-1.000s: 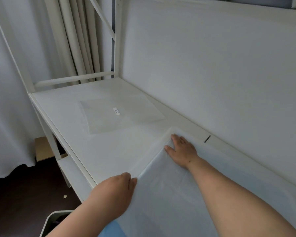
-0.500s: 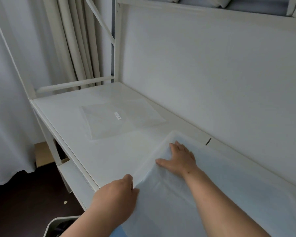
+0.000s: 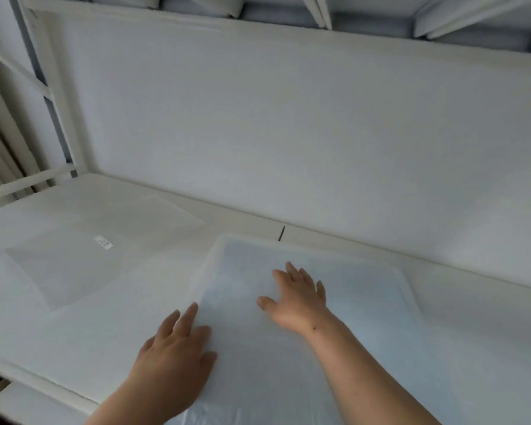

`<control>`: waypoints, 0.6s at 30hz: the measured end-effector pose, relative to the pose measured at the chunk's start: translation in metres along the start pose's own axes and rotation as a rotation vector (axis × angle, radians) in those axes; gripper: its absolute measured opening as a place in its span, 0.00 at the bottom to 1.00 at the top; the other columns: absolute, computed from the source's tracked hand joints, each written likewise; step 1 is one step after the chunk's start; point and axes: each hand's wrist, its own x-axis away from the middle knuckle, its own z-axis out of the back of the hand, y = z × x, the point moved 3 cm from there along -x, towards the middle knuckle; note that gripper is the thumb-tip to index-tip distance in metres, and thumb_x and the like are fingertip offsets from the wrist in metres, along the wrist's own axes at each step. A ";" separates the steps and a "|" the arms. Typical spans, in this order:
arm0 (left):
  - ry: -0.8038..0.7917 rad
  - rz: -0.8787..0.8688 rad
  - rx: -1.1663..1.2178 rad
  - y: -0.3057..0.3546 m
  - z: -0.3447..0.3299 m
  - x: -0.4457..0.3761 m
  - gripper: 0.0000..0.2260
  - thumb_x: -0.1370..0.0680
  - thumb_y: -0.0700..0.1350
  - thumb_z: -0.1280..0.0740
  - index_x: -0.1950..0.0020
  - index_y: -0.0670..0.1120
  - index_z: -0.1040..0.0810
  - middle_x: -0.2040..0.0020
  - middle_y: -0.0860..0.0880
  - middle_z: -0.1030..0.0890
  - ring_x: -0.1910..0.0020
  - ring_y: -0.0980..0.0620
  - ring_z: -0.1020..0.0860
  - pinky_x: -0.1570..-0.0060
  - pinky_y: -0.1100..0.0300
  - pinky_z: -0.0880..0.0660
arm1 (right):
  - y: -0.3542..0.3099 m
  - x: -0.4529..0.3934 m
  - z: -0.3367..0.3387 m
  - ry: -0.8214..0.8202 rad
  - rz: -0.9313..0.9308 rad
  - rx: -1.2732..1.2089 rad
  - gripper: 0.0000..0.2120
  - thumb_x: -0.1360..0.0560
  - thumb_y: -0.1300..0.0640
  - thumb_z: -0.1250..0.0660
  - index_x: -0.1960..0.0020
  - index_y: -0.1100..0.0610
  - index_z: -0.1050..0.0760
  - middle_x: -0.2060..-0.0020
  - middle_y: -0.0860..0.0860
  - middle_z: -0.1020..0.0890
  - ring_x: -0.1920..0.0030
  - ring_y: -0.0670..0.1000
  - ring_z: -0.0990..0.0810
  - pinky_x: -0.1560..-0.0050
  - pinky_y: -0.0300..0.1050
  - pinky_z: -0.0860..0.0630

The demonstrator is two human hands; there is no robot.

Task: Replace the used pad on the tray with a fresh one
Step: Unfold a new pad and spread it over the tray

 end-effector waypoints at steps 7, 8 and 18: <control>-0.009 -0.065 -0.009 0.000 -0.012 -0.024 0.26 0.23 0.56 0.45 0.25 0.53 0.43 0.21 0.55 0.60 0.21 0.49 0.57 0.25 0.55 0.45 | 0.111 0.051 0.010 0.035 -0.422 0.039 0.39 0.24 0.32 0.47 0.21 0.51 0.50 0.21 0.55 0.58 0.22 0.60 0.58 0.24 0.59 0.56; -0.028 -0.091 -0.025 0.002 -0.016 -0.028 0.30 0.24 0.56 0.48 0.23 0.52 0.48 0.21 0.55 0.61 0.21 0.49 0.58 0.24 0.54 0.48 | 0.121 0.060 0.007 0.035 -0.453 0.031 0.40 0.24 0.31 0.47 0.21 0.53 0.51 0.21 0.56 0.58 0.22 0.60 0.59 0.24 0.57 0.55; -0.159 -0.113 -0.204 -0.002 -0.020 -0.046 0.28 0.19 0.55 0.52 0.21 0.53 0.59 0.21 0.55 0.61 0.22 0.46 0.63 0.23 0.50 0.53 | 0.131 0.079 -0.012 0.061 -0.490 0.023 0.44 0.25 0.29 0.52 0.20 0.56 0.57 0.21 0.60 0.58 0.22 0.59 0.60 0.23 0.54 0.58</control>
